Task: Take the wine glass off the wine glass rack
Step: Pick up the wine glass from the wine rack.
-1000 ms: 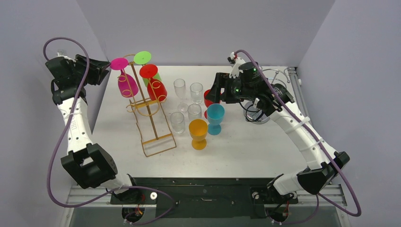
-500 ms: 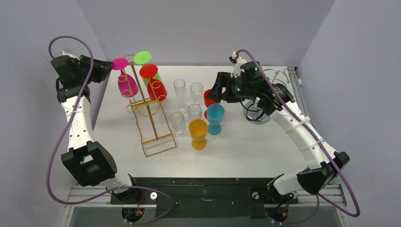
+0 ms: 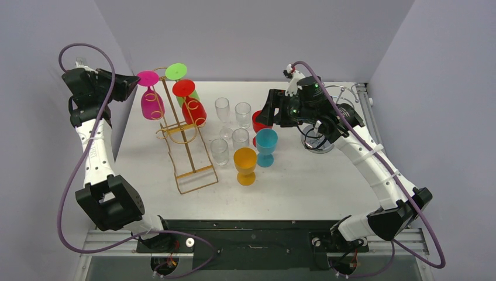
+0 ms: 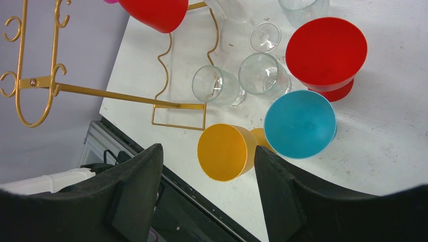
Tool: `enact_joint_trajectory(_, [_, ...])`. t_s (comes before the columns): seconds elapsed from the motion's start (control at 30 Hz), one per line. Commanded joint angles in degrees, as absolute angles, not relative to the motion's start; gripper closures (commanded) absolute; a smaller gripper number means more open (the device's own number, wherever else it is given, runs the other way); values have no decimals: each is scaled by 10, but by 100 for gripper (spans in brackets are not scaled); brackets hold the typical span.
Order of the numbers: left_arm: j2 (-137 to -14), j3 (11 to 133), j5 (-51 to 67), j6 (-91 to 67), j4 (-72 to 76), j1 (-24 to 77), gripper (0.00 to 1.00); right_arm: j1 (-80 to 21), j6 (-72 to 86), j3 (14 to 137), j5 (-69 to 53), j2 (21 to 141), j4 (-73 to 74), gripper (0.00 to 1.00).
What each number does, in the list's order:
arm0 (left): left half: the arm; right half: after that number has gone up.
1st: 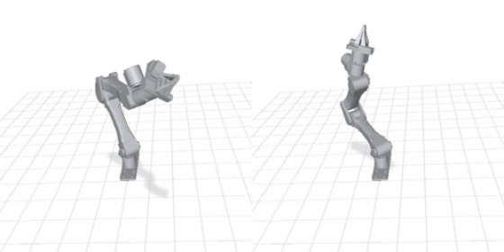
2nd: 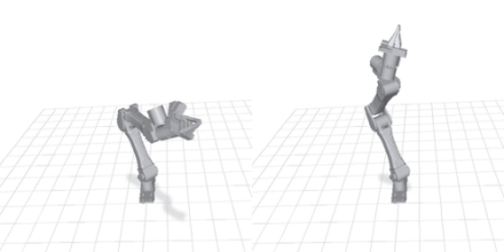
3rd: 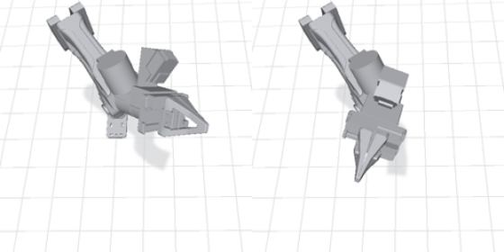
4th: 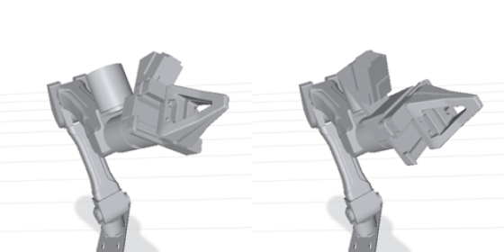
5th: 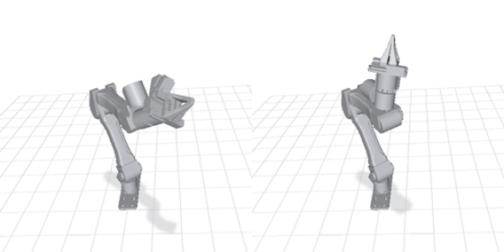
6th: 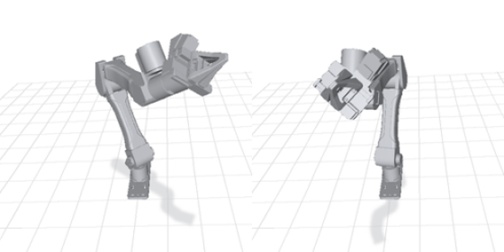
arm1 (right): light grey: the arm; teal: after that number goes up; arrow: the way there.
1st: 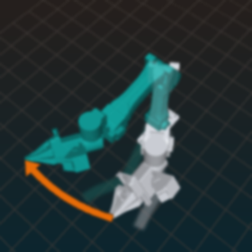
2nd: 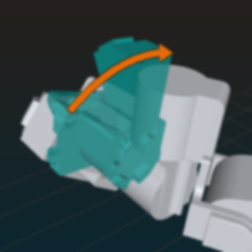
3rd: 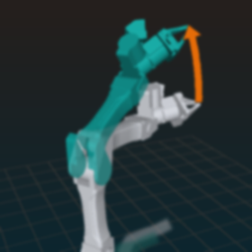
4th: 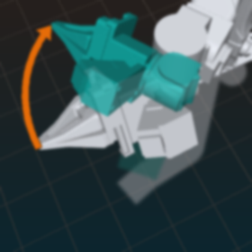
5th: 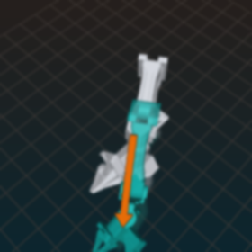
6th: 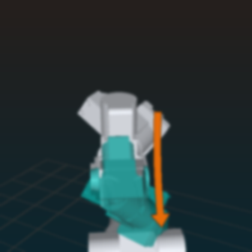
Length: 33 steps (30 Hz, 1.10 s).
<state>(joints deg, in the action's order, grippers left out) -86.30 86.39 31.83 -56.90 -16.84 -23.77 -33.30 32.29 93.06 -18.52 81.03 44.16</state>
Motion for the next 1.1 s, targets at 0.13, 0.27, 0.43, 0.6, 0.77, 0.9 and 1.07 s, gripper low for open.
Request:
enact_joint_trajectory(0.13, [-847,890,334,-574,-148,-242,100,-328,326,931,-186,796,424,38])
enact_joint_trajectory(0.27, [-840,895,337,-578,-148,-244,100,-328,326,931,-185,794,426,38])
enact_joint_trajectory(0.43, [-830,894,345,-587,-140,-250,100,-328,324,932,-183,793,429,38])
enact_joint_trajectory(0.6, [-825,895,351,-597,-132,-253,100,-328,324,931,-182,792,430,38])
enact_joint_trajectory(0.77, [-822,895,354,-604,-127,-254,100,-328,324,928,-181,789,430,38])
enact_joint_trajectory(0.9, [-815,893,350,-606,-129,-259,100,-328,324,929,-179,788,433,38])
enact_joint_trajectory(1.07, [-808,889,348,-611,-129,-271,100,-328,323,928,-176,784,435,38])
